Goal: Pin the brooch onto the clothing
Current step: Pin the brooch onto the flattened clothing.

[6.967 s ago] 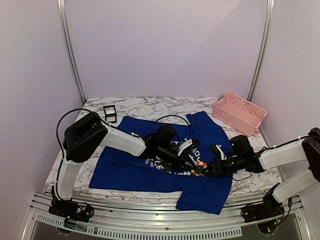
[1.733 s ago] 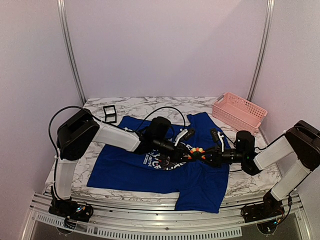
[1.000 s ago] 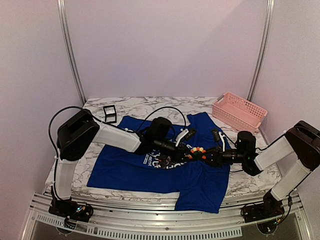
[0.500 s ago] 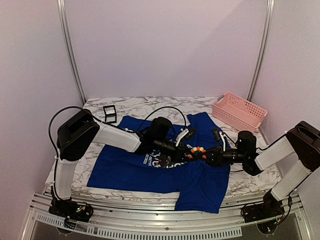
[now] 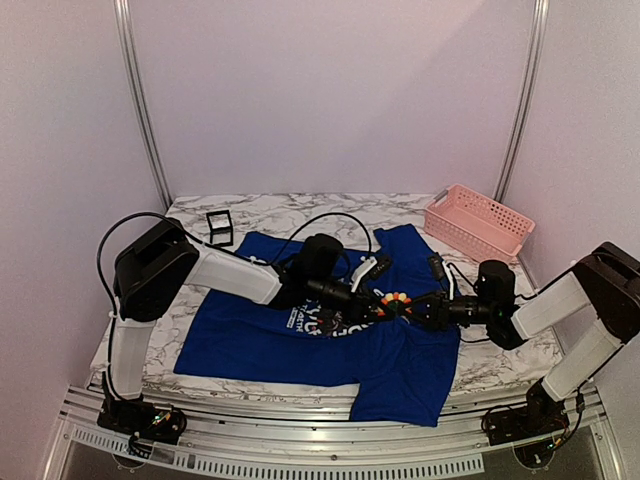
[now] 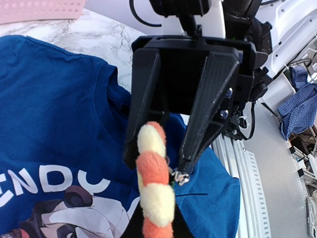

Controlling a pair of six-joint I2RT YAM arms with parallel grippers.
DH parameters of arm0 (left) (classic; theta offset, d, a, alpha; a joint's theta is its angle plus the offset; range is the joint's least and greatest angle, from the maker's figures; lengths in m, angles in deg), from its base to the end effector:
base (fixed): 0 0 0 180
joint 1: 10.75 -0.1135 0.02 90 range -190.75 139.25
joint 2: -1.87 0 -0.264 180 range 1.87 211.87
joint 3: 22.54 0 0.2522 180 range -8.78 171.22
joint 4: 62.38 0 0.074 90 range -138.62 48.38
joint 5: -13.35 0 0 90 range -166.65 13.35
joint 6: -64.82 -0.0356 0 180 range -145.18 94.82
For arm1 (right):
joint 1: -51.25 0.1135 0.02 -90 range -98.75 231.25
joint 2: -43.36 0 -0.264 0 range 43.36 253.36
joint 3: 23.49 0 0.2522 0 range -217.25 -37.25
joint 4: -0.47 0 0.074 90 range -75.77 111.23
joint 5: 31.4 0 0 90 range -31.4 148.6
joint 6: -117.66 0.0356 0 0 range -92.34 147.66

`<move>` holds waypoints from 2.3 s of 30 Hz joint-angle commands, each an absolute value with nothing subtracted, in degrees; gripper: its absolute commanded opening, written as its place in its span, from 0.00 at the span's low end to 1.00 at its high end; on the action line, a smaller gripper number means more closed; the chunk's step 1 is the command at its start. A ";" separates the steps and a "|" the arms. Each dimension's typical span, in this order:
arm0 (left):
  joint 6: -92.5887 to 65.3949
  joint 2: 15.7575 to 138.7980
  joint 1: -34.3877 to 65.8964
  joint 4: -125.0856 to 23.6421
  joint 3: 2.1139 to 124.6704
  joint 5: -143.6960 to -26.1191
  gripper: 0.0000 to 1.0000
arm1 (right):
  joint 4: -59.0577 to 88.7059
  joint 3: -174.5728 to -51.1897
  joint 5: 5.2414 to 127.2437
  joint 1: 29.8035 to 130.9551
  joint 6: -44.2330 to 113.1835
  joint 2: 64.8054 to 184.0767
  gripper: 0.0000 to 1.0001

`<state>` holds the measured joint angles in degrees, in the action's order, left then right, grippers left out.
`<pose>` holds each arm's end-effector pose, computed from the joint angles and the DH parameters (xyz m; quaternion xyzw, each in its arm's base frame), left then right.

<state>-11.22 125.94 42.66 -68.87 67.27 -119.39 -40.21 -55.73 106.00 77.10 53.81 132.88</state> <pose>0.2577 -0.3877 0.1435 0.4463 0.6869 -0.5265 0.2274 0.2119 0.1318 0.1373 -0.2383 0.7348 0.5295 0.3506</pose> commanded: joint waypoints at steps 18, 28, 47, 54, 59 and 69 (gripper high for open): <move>-11.88 123.11 43.02 -67.94 67.81 -118.41 0.00 | -35.86 -53.19 108.95 76.83 45.07 125.15 0.42; -16.69 121.94 43.48 -61.96 69.13 -116.93 0.00 | -41.13 -56.47 110.28 76.81 48.35 132.60 0.46; -29.59 121.03 44.58 -41.25 77.94 -114.72 0.00 | -49.37 -58.95 115.90 75.86 50.68 139.33 0.00; -30.00 121.73 44.89 -38.42 79.77 -115.93 0.21 | -55.21 -58.54 118.76 75.65 53.87 142.00 0.00; -31.06 121.84 44.31 -40.52 77.28 -118.49 0.36 | -56.00 -58.56 120.08 75.08 54.47 141.69 0.00; -29.01 120.93 43.75 -51.50 70.30 -119.56 0.39 | -56.06 -59.49 121.59 74.53 55.53 143.22 0.00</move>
<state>-30.32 122.31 43.78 -45.92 72.04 -119.13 -55.51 -58.85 120.21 74.91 54.69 141.66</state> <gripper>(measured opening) 0.403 0.058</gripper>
